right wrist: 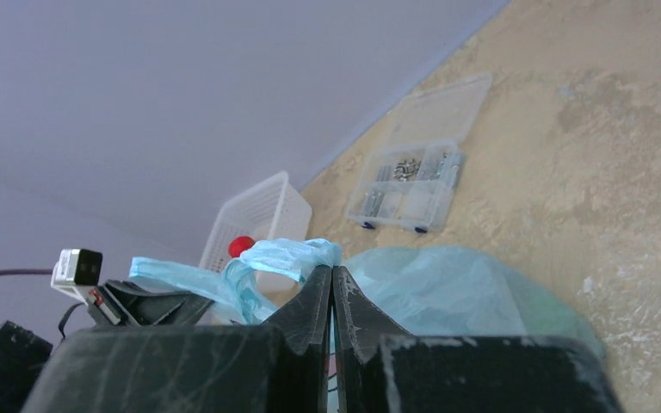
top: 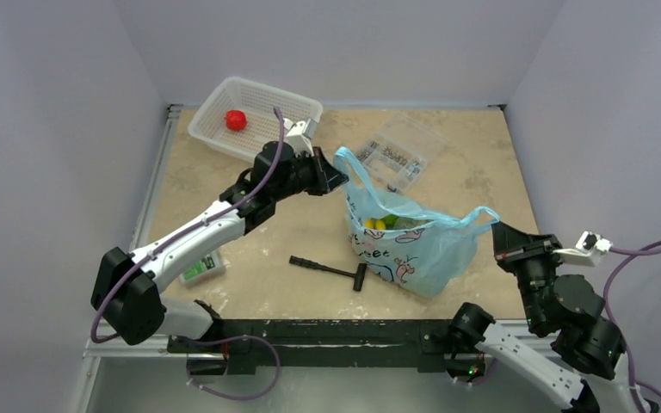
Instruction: Take the fake fruits out of the plastic bag
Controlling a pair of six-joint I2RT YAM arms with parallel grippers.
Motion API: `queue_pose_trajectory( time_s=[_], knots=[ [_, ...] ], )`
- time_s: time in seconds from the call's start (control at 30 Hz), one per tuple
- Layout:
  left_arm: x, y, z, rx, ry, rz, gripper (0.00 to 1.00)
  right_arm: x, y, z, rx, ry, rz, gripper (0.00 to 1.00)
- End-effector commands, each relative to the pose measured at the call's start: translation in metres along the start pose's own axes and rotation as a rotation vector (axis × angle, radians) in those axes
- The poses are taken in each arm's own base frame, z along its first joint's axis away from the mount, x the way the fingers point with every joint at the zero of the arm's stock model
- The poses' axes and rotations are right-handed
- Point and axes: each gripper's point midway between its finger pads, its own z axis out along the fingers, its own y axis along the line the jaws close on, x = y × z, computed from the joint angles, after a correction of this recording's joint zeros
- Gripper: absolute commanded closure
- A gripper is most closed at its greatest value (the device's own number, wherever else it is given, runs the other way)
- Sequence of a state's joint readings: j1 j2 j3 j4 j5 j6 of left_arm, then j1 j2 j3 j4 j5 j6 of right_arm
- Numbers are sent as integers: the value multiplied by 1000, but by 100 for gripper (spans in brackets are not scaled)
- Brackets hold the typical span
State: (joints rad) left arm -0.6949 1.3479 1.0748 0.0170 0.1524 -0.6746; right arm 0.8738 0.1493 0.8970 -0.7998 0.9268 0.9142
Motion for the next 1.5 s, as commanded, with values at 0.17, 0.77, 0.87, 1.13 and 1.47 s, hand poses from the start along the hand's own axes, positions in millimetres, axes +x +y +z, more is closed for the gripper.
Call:
queue_pose_trajectory(
  time_s=[0.17,0.77,0.87,1.13,1.47],
  knots=[
    [13,-18,15,166,164,-261,100,-4,39,-13,-247,50,-207,100],
    [20,-18,19,154,198,-206,100,27,151,20,-263,336,-500,32],
    [19,-16,17,129,193,-184,100,89,174,38,-328,475,-518,33],
    [16,-9,10,65,192,-139,100,191,146,68,-243,672,-614,63],
    [8,0,3,0,165,-110,100,237,30,56,20,724,-588,78]
  ],
)
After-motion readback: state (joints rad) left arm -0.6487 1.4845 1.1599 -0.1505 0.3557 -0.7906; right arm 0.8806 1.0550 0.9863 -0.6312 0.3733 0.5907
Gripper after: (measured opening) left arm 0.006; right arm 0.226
